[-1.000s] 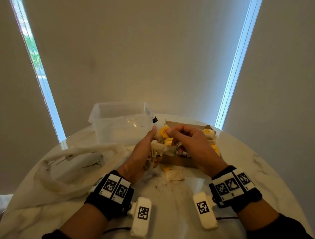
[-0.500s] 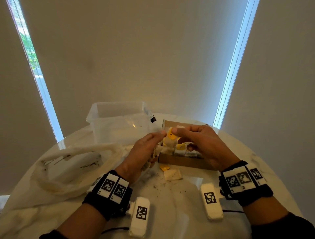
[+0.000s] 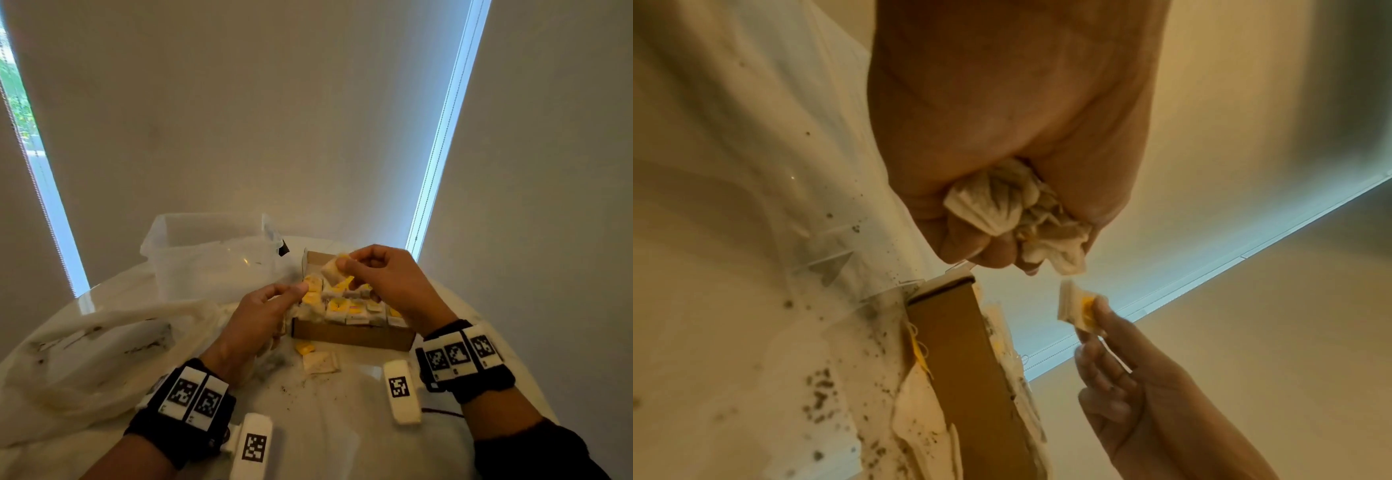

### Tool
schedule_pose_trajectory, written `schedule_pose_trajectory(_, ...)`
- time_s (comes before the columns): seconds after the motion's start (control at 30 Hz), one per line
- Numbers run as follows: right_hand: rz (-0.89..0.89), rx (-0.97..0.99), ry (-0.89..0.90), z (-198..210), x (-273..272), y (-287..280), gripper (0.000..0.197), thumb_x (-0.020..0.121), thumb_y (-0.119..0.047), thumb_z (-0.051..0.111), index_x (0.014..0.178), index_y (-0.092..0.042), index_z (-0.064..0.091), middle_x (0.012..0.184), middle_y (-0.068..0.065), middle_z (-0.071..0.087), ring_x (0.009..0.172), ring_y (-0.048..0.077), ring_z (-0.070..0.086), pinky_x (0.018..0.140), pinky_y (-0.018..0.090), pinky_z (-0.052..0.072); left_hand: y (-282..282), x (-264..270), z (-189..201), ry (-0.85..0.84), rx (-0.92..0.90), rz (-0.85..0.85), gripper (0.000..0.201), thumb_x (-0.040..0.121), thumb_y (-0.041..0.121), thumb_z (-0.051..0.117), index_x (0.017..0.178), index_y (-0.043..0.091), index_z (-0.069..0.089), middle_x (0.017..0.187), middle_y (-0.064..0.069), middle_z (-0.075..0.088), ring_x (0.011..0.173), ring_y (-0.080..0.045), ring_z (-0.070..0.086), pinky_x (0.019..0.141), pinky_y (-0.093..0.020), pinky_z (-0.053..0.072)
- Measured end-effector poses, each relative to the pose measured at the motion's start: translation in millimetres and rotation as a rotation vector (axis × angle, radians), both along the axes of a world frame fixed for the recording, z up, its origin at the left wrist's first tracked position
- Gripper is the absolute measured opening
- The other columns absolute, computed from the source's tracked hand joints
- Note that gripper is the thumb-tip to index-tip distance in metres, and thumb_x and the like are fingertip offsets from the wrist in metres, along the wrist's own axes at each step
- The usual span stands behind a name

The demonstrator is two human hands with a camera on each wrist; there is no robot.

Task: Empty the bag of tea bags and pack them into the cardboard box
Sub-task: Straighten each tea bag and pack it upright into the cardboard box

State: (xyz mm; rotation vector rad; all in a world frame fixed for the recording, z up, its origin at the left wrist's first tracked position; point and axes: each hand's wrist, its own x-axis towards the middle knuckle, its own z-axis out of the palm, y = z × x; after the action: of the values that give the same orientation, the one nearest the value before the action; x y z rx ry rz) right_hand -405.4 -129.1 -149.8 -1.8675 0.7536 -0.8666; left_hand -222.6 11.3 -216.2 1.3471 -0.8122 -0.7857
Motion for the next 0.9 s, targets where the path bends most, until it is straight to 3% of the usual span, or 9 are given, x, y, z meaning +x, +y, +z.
schedule_pose_trajectory(0.13,-0.228,-0.274,0.127,23,-12,-55,0.022,0.096,-0.037,0.079,0.105,-0.018,0.074,0.094,-0.005,0.078,0.062,0.011,0.077,0.064,0.02,0.053,0,1,-1,0.014,0.017,-0.031,0.035,0.09,0.061,0.075,0.102,0.029,0.082,0.085,-0.007,0.055,0.063,-0.024,0.034,0.049,-0.028,0.027)
schedule_pose_trajectory(0.2,-0.262,-0.33,0.229,27,-12,-75,0.019,0.098,-0.035,0.076,0.107,-0.019,0.072,0.095,-0.005,0.079,0.059,0.01,0.076,0.06,0.018,0.051,0,2,-1,0.013,0.019,-0.052,0.034,0.091,0.061,0.073,0.102,0.03,0.082,0.084,-0.008,0.053,0.063,-0.025,0.033,0.05,-0.028,0.026)
schedule_pose_trajectory(0.37,-0.16,-0.321,0.444,22,-6,-98,0.012,0.098,-0.028,0.077,0.105,-0.02,0.071,0.081,-0.004,0.08,0.058,0.01,0.075,0.062,0.025,0.058,2,3,-2,0.027,0.014,-0.047,0.032,0.091,0.06,0.073,0.1,0.031,0.083,0.08,-0.009,0.05,0.063,-0.025,0.035,0.051,-0.028,0.028)
schedule_pose_trajectory(0.43,-0.12,-0.348,0.497,21,-4,-103,0.012,0.099,-0.029,0.076,0.106,-0.022,0.07,0.086,-0.004,0.081,0.058,0.01,0.075,0.066,0.028,0.061,3,4,-2,0.03,0.013,-0.053,0.033,0.091,0.061,0.073,0.101,0.031,0.083,0.08,-0.01,0.049,0.065,-0.026,0.034,0.052,-0.029,0.028)
schedule_pose_trajectory(0.53,-0.045,-0.377,0.595,21,-1,-107,0.01,0.1,-0.029,0.074,0.108,-0.026,0.068,0.095,-0.002,0.079,0.059,0.009,0.073,0.064,0.024,0.055,2,4,-3,0.02,0.026,-0.044,0.031,0.093,0.06,0.071,0.101,0.033,0.083,0.08,-0.009,0.054,0.058,-0.021,0.035,0.048,-0.026,0.027)
schedule_pose_trajectory(0.7,-0.007,-0.337,0.718,13,7,-113,0.016,0.099,-0.029,0.076,0.113,-0.024,0.071,0.102,0.002,0.076,0.069,0.014,0.072,0.062,0.02,0.051,2,4,-1,0.026,0.043,-0.034,0.027,0.094,0.058,0.071,0.1,0.035,0.083,0.079,-0.008,0.053,0.057,-0.02,0.034,0.047,-0.026,0.027)
schedule_pose_trajectory(0.8,-0.028,-0.325,0.734,7,10,-115,0.018,0.098,-0.028,0.077,0.114,-0.02,0.075,0.105,0.001,0.075,0.076,0.013,0.071,0.056,0.013,0.048,1,3,-1,0.037,0.033,-0.037,0.029,0.094,0.058,0.071,0.101,0.032,0.083,0.079,-0.01,0.052,0.064,-0.027,0.035,0.05,-0.029,0.028)
schedule_pose_trajectory(0.9,-0.068,-0.376,0.729,3,11,-115,0.025,0.095,-0.029,0.08,0.119,-0.02,0.077,0.113,-0.001,0.073,0.096,0.015,0.068,0.072,0.019,0.047,1,3,-2,0.051,0.036,-0.03,0.03,0.094,0.057,0.071,0.102,0.03,0.083,0.081,-0.012,0.049,0.062,-0.025,0.034,0.051,-0.029,0.027)
